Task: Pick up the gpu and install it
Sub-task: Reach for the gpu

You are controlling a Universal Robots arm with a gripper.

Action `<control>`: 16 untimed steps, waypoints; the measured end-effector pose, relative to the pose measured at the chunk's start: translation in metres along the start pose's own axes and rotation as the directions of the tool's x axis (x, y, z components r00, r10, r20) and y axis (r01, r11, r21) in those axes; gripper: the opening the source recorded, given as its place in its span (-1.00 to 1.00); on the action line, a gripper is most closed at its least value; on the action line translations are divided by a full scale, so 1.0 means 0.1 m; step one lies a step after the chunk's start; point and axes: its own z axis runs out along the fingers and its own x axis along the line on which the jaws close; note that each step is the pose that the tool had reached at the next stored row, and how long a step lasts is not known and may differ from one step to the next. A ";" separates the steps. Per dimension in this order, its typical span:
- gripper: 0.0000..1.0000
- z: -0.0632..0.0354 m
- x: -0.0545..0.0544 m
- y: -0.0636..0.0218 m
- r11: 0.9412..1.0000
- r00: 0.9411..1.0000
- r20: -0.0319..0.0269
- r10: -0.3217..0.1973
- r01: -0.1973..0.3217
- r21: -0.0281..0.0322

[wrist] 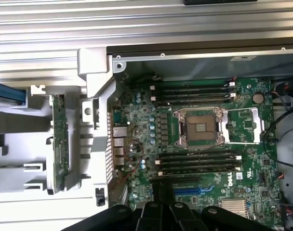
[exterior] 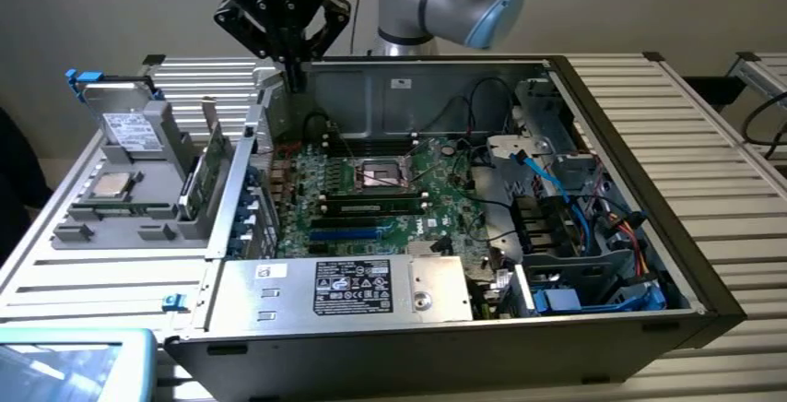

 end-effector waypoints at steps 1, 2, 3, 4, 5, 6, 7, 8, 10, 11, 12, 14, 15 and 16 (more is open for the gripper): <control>-0.76 0.002 0.05 0.001 1.000 1.000 0.000 0.000 0.000 0.000; -0.76 0.003 0.09 0.002 1.000 1.000 0.000 0.000 0.000 -0.001; -0.76 0.005 0.14 0.002 1.000 1.000 0.000 0.000 0.000 -0.001; -0.76 0.006 0.18 0.003 1.000 1.000 0.000 0.000 0.000 -0.001; -0.76 0.008 0.23 0.003 1.000 1.000 0.000 0.000 0.000 -0.001; -0.76 0.010 0.27 0.003 1.000 1.000 0.000 0.000 0.000 -0.002; -0.76 0.011 0.32 0.003 1.000 1.000 0.000 0.000 0.000 -0.002; -0.76 0.013 0.37 0.003 1.000 1.000 0.000 0.000 0.000 -0.003; -0.76 0.017 0.46 0.004 1.000 1.000 0.000 0.000 0.000 -0.004; -0.76 0.018 0.50 0.004 1.000 1.000 0.000 0.000 0.000 -0.004; -0.76 0.020 0.55 0.004 1.000 1.000 0.000 0.000 0.000 -0.004; -0.76 0.025 0.64 0.004 1.000 1.000 0.000 0.000 0.000 -0.005; -0.76 0.027 0.68 0.004 1.000 1.000 0.000 0.000 0.000 -0.006; -0.76 0.031 0.73 0.003 1.000 1.000 0.000 0.000 0.000 -0.007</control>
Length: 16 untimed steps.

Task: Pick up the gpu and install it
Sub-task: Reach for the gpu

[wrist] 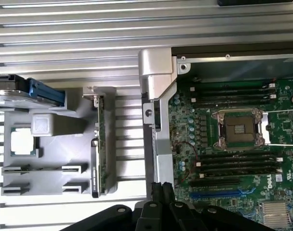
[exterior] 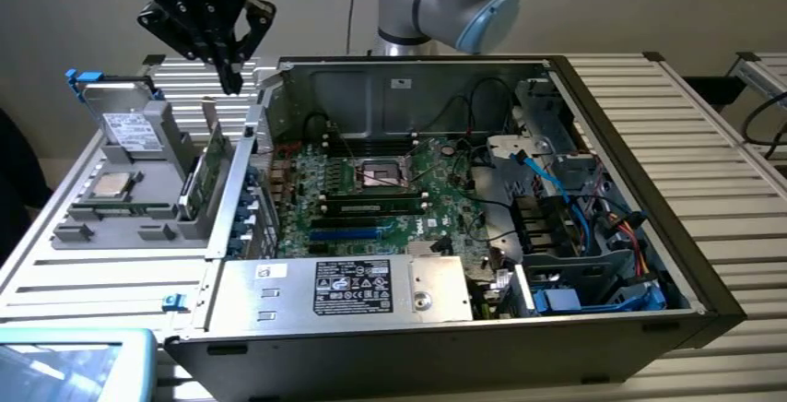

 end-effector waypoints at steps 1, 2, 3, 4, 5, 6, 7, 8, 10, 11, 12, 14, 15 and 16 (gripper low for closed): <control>-0.76 0.003 0.05 0.000 1.000 1.000 0.000 0.000 0.000 -0.001; -0.76 0.006 0.09 -0.001 1.000 1.000 0.000 0.000 0.000 -0.002; -0.76 0.009 0.14 -0.002 1.000 1.000 0.000 0.000 0.000 -0.003; -0.76 0.012 0.18 -0.003 1.000 1.000 0.000 0.000 0.000 -0.004; -0.76 0.015 0.23 -0.004 1.000 1.000 0.000 0.000 0.000 -0.005; -0.76 0.018 0.27 -0.005 1.000 1.000 0.000 0.000 0.000 -0.007; -0.76 0.021 0.32 -0.006 1.000 1.000 -0.001 0.000 0.000 -0.008; -0.76 0.024 0.36 -0.008 1.000 1.000 -0.001 0.000 0.000 -0.010; -0.76 0.028 0.45 -0.010 1.000 1.000 -0.002 0.000 0.000 -0.013; -0.76 0.029 0.47 -0.011 1.000 1.000 -0.003 0.001 -0.001 -0.013; -0.76 0.031 0.49 -0.012 1.000 1.000 -0.003 0.001 -0.001 -0.014; -0.76 0.035 0.52 -0.015 1.000 1.000 -0.004 0.001 -0.001 -0.014; -0.76 0.036 0.54 -0.016 1.000 1.000 -0.004 0.001 -0.001 -0.015; -0.76 0.037 0.56 -0.017 1.000 1.000 -0.004 0.001 -0.001 -0.015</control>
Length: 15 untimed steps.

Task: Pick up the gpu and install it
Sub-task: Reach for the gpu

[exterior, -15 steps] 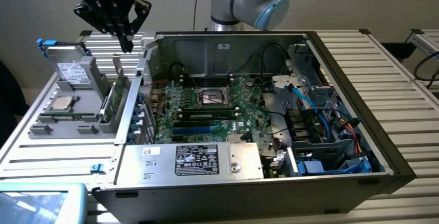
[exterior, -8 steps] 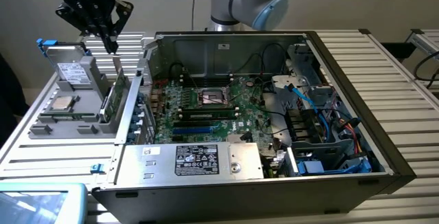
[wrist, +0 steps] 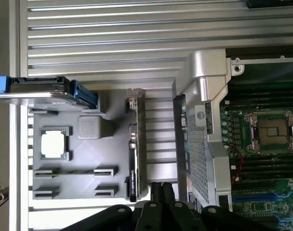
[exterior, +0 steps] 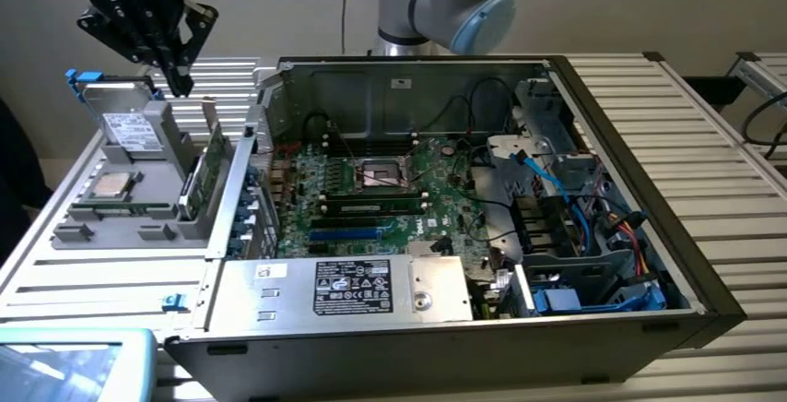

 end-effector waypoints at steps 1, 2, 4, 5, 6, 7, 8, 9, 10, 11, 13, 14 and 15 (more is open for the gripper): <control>-0.76 0.002 0.02 -0.002 1.000 1.000 0.000 0.000 0.000 0.000; -0.76 0.006 0.04 -0.003 1.000 1.000 0.000 0.000 0.000 0.000; -0.76 0.018 0.07 -0.005 1.000 1.000 -0.002 0.000 0.000 0.000; -0.76 0.028 0.07 -0.007 1.000 1.000 -0.004 0.000 0.000 0.000; -0.76 0.037 0.08 -0.008 1.000 1.000 -0.006 0.000 0.000 0.000; -0.76 0.047 0.09 -0.007 1.000 1.000 -0.008 0.001 -0.001 0.000; -0.76 0.053 0.10 -0.006 1.000 1.000 -0.009 0.001 -0.001 0.000; -0.76 0.056 0.12 -0.005 1.000 1.000 -0.011 0.001 -0.001 -0.001; -0.76 0.057 0.13 -0.004 1.000 1.000 -0.012 0.001 -0.001 -0.001; -0.76 0.058 0.14 -0.002 1.000 1.000 -0.012 0.001 -0.001 -0.001; -0.76 0.060 0.16 0.004 1.000 1.000 -0.012 0.001 -0.001 -0.001; -0.76 0.063 0.16 0.007 1.000 1.000 -0.012 0.001 -0.001 -0.001; -0.76 0.067 0.16 0.010 1.000 1.000 -0.012 0.001 -0.001 -0.002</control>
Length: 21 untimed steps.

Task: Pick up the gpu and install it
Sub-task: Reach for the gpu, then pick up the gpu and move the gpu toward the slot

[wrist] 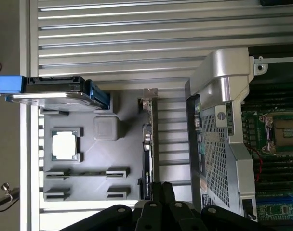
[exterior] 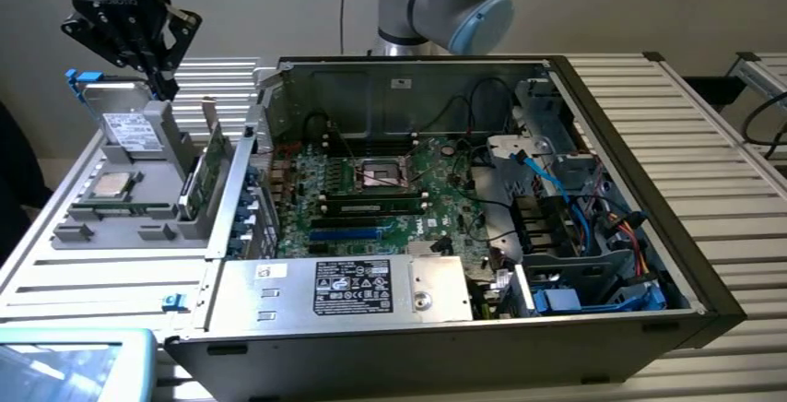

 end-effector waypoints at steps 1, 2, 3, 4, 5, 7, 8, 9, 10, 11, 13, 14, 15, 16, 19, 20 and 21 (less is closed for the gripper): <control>-0.76 0.000 0.00 0.000 1.000 1.000 0.000 0.000 0.000 0.000; -0.76 0.000 0.00 0.000 1.000 1.000 0.000 0.000 0.000 0.000; -0.76 0.000 0.00 0.000 1.000 1.000 0.000 0.000 0.000 0.000; -0.76 0.000 0.00 0.000 1.000 1.000 0.000 0.000 0.000 0.000; -0.76 0.000 0.00 0.000 1.000 1.000 0.000 0.000 0.000 0.000; -0.76 0.000 0.00 0.000 1.000 1.000 0.000 0.000 0.000 0.000; -0.76 0.000 0.00 0.000 1.000 1.000 0.000 0.000 0.000 0.000; -0.76 0.000 0.00 0.000 1.000 1.000 0.000 0.000 0.000 0.000; -0.76 0.000 0.00 0.000 1.000 1.000 0.000 0.000 0.000 0.000; -0.76 0.000 0.00 0.000 1.000 1.000 0.000 0.000 0.000 0.000; -0.76 0.000 0.00 0.000 1.000 1.000 0.000 0.000 0.000 0.000; -0.76 0.000 0.00 0.000 1.000 1.000 0.000 0.000 0.000 0.000; -0.76 0.000 0.00 0.000 1.000 1.000 0.000 0.000 0.000 0.000; -0.61 0.000 0.00 0.000 1.000 1.000 0.000 0.000 0.000 0.000; -0.48 0.000 0.00 0.000 1.000 1.000 0.000 0.000 0.000 0.000; -0.36 0.000 0.00 0.000 1.000 1.000 0.000 0.000 0.000 0.000; -0.25 0.000 0.00 0.000 1.000 1.000 0.000 0.000 0.000 0.000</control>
